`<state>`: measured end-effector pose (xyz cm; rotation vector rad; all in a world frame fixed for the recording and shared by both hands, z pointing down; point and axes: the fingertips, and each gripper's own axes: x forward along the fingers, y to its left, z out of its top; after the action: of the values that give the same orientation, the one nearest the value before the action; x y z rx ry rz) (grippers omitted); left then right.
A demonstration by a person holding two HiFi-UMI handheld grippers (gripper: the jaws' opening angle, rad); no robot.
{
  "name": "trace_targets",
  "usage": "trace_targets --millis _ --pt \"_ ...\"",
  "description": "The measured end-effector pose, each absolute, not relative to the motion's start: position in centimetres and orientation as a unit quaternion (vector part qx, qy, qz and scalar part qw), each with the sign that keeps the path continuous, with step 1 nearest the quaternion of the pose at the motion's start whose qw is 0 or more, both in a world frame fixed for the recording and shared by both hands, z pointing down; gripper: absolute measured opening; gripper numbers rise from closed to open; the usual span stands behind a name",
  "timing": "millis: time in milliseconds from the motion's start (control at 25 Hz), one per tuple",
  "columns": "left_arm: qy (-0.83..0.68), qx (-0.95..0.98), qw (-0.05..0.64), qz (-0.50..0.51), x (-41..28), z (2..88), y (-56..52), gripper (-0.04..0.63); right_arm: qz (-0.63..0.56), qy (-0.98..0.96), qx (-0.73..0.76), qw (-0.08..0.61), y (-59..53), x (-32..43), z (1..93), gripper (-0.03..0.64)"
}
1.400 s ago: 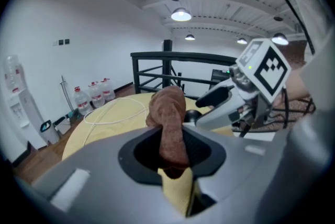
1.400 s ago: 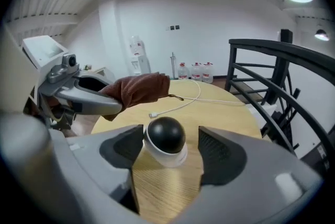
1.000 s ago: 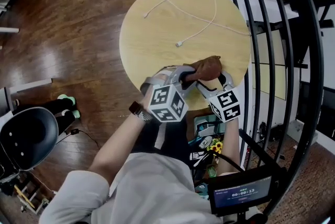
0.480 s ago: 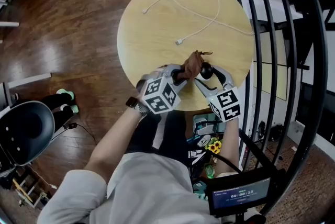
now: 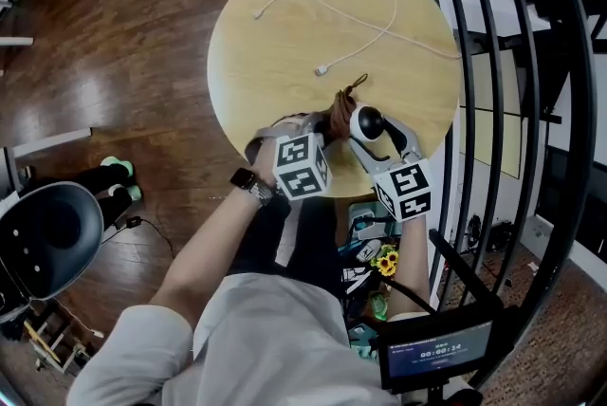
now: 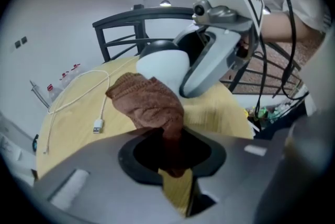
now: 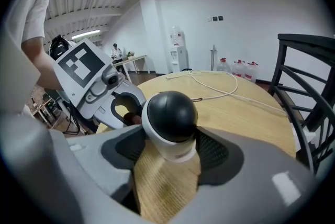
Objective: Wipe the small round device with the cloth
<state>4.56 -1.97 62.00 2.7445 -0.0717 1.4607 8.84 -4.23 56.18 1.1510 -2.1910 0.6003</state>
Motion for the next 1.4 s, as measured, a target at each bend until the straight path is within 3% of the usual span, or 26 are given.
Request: trace_targets --millis 320,640,1040,1400 --pt "-0.132 0.918 0.093 0.363 2.6 54.5 -7.4 0.092 0.233 -0.762 0.547 0.257 -4.9 8.8 56.4 0.295" --pt "-0.107 0.94 -0.021 0.324 6.4 46.3 -7.6 0.092 0.277 -0.684 0.63 0.241 -5.1 8.8 56.7 0.295" --pt "-0.034 0.9 -0.117 0.418 8.0 50.3 -3.8 0.094 0.158 -0.828 0.446 0.3 -4.7 8.1 56.8 0.302" --pt "-0.055 0.897 -0.097 0.428 7.1 51.2 -2.7 0.094 0.137 -0.884 0.353 0.275 -4.9 7.4 56.8 0.319"
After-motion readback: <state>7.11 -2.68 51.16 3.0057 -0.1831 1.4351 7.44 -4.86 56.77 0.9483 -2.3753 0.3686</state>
